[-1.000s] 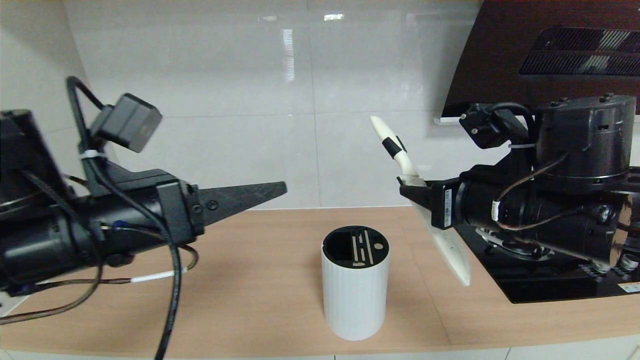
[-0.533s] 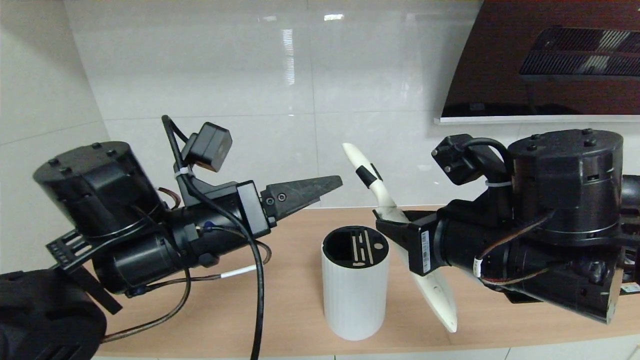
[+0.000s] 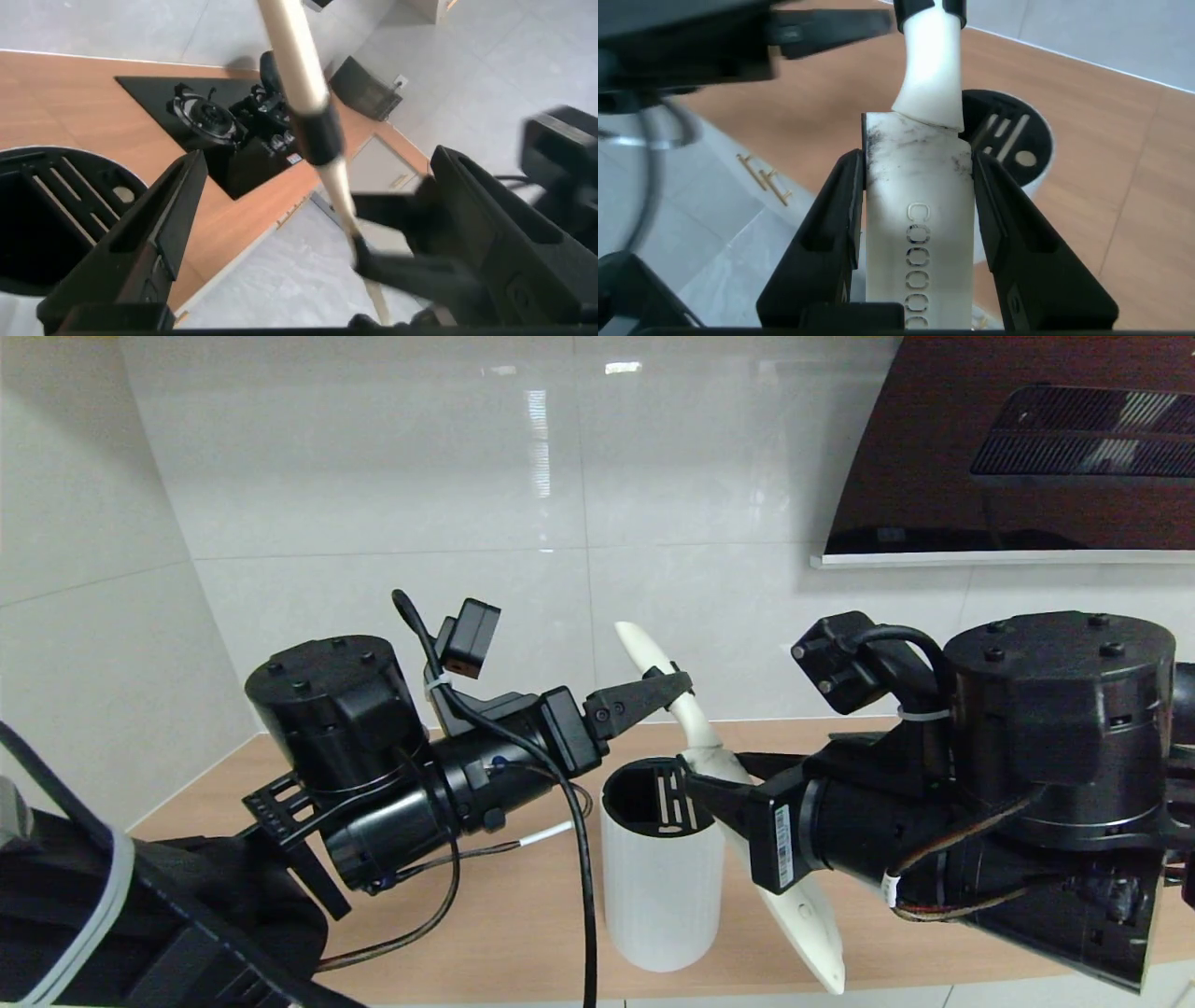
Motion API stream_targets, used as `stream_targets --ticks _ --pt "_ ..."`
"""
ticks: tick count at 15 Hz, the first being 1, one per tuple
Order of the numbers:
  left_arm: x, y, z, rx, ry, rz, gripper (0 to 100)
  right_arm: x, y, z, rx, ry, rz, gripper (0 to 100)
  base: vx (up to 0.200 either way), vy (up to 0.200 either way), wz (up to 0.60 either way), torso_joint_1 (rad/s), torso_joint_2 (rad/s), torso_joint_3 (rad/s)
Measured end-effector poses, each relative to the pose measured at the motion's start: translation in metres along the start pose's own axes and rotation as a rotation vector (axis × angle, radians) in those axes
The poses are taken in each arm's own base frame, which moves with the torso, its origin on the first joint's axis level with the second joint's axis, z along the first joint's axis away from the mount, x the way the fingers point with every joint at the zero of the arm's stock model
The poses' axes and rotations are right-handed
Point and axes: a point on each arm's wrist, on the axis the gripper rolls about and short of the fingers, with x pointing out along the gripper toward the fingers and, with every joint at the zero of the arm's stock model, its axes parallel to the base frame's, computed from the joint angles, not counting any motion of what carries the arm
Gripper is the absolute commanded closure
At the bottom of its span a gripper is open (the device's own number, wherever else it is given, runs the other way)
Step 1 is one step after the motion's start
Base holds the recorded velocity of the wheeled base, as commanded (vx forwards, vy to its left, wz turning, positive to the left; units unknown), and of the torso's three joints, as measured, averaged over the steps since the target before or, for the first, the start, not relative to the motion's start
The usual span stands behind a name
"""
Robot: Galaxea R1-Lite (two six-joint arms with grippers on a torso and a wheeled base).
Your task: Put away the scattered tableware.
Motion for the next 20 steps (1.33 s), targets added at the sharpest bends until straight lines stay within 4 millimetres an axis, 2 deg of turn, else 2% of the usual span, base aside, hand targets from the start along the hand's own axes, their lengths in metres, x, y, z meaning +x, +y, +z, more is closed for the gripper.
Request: stream_targets --ticks 12,13,20 --pt "0.007 -0.005 -0.005 0.02 -0.021 -0.018 0 0.004 0.013 -0.012 -0.01 0.042 0.042 100 0.0 0.0 0.0 0.0 0.0 0.0" --pt "0.007 -0.005 -0.006 0.019 -0.018 -0.019 100 0.004 0.013 -0.012 -0.011 0.044 0.041 100 0.0 0.0 0.0 0.0 0.0 0.0" --pt "0.008 -0.003 -0.008 0.016 -0.004 -0.016 100 0.004 0.013 -0.012 -0.006 0.041 0.04 100 0.0 0.0 0.0 0.0 0.0 0.0"
